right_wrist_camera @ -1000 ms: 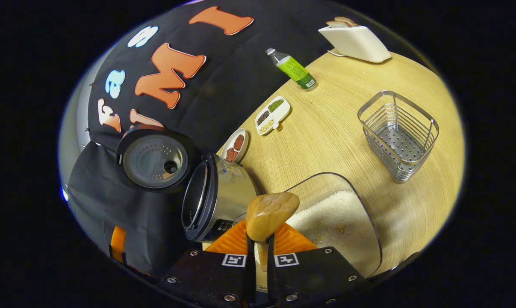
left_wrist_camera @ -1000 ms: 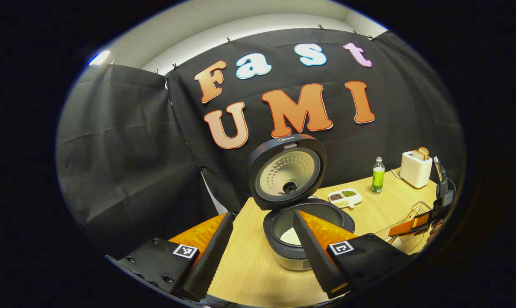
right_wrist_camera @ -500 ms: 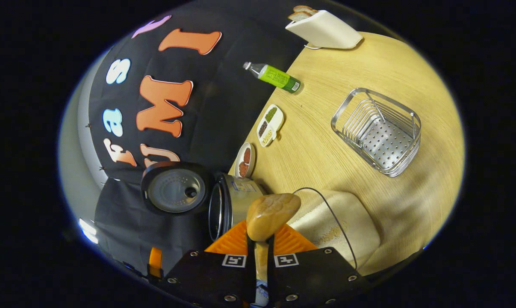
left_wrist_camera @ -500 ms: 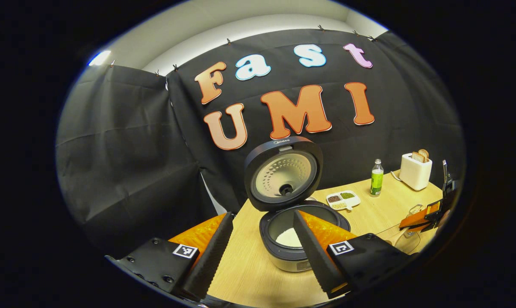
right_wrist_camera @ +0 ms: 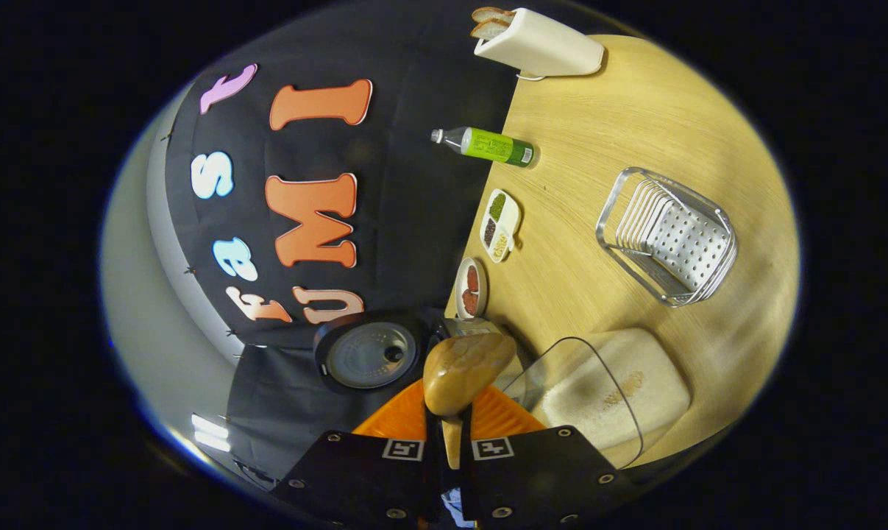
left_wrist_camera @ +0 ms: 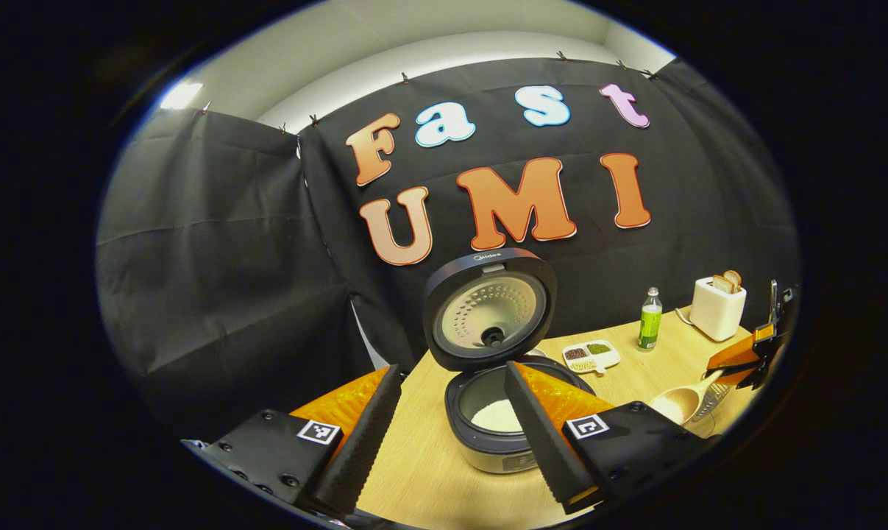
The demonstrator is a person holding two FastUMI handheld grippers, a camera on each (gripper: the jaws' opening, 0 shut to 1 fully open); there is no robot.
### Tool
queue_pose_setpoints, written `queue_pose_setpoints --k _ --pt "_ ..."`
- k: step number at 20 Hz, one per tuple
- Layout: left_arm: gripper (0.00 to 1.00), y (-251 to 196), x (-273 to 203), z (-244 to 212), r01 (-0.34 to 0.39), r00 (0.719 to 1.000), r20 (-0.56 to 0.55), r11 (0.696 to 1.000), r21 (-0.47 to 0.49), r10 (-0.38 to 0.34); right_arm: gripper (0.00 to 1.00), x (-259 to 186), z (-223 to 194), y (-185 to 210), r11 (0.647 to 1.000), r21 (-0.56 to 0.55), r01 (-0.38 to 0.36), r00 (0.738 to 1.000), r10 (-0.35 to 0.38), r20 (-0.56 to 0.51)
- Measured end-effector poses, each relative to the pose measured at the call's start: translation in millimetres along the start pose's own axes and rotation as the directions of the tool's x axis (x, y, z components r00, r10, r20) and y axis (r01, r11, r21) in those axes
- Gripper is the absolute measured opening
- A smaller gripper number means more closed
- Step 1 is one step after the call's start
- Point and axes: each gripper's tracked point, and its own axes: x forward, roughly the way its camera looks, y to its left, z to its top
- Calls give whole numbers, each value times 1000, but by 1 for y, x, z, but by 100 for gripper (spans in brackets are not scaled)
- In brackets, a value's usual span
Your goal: Close the left gripper, press the button to open the rice cooker; take a wooden spoon from the chopstick holder with the right hand, scoop a spoonful of rice and pour it into the rice cooker, then put the wooden spoon back into the chopstick holder.
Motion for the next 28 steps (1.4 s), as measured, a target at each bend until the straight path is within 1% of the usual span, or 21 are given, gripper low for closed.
queue_pose_setpoints --k 1,2,3,4,5,6,7,8,10,13,15,16,18,19,22,25,28 --pt "96 0 -1 0 -6 1000 1 1000 -3 6 10 -1 1 6 1000 7 -15 1000 15 -1" --pt "87 2 -2 0 -12 1000 3 1000 -7 12 10 0 2 10 1000 6 -20 1000 20 -4" --pt "87 2 -4 2 -14 1000 9 1000 -10 14 10 0 1 16 1000 8 -28 1000 28 -10" --pt "91 5 -7 6 -22 999 22 1000 -9 23 5 2 0 23 999 13 -39 999 39 -16" --pt "95 6 -9 12 -25 999 41 1000 -14 26 10 3 0 32 998 21 -59 998 60 -21" --pt "95 9 -12 17 -27 998 60 999 -17 28 10 6 -2 41 997 29 -78 997 79 -26" --pt "100 10 -14 21 -25 997 74 1000 -18 26 10 9 -4 52 995 34 -95 995 96 -32" --pt "87 13 -17 25 -29 995 91 999 -22 31 10 13 -6 61 994 31 -108 993 109 -38" --pt "96 19 -21 33 -44 992 120 999 -30 47 10 24 -11 78 992 18 -126 991 127 -49" --pt "99 28 -28 38 -69 987 146 997 -34 74 10 44 -16 104 989 3 -145 987 145 -72" --pt "92 33 -32 36 -81 986 147 996 -37 85 10 58 -23 113 988 -3 -153 984 152 -88" --pt "99 38 -33 33 -90 985 144 995 -42 95 10 66 -25 116 988 -5 -155 983 153 -96" --pt "99 47 -35 31 -113 984 137 992 -49 118 10 82 -32 121 989 -6 -149 983 148 -107" --pt "92 51 -37 30 -122 983 134 991 -50 128 10 89 -34 122 990 -16 -139 984 136 -111" --pt "92 61 -38 26 -147 980 126 988 -46 152 10 114 -37 124 993 -66 -98 990 90 -106" --pt "95 70 -38 20 -161 980 115 986 -41 164 10 137 -42 136 992 -76 -102 989 93 -116" --pt "99 77 -38 19 -176 977 112 984 -41 180 10 159 -41 139 985 -159 -61 994 47 -95"
